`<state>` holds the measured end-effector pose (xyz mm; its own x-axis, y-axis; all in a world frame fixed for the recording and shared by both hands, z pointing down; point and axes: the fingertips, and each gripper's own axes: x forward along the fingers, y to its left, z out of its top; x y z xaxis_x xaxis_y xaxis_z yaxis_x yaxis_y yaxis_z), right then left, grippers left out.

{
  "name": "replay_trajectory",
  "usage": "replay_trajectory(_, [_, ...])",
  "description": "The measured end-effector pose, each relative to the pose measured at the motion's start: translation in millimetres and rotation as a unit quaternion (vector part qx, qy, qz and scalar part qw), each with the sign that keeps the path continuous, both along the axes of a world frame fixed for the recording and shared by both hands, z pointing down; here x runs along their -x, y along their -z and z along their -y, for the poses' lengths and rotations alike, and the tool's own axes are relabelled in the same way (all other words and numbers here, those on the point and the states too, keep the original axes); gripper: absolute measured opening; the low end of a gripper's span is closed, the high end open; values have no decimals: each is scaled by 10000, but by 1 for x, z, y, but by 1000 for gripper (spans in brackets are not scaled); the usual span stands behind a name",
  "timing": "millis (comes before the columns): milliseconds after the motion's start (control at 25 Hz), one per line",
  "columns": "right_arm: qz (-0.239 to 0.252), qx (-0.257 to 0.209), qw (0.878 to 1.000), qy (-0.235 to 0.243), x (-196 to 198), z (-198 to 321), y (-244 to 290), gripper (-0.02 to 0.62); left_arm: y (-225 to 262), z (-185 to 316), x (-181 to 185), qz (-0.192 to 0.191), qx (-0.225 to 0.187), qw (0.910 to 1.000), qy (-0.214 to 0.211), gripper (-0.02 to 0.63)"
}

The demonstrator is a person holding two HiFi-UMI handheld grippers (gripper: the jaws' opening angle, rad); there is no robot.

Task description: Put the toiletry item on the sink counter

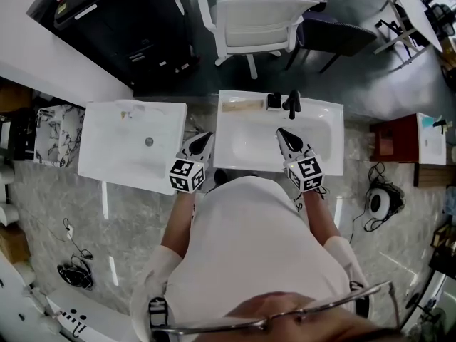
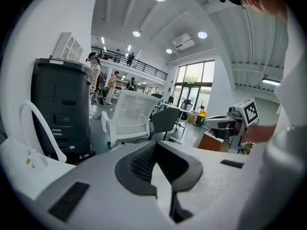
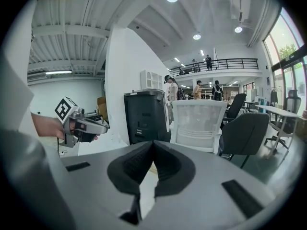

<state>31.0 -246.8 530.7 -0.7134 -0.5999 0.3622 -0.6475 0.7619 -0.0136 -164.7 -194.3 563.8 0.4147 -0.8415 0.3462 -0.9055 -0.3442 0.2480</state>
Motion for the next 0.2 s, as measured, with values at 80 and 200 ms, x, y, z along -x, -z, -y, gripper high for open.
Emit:
replay_trajectory(80, [4, -4, 10000, -22, 0, -1, 0, 6, -1, 0, 0, -25, -3, 10000, -6, 5])
replay_trajectory(200, [4, -10, 10000, -42, -1, -3, 0, 6, 0, 0, -1, -52, -22, 10000, -28, 5])
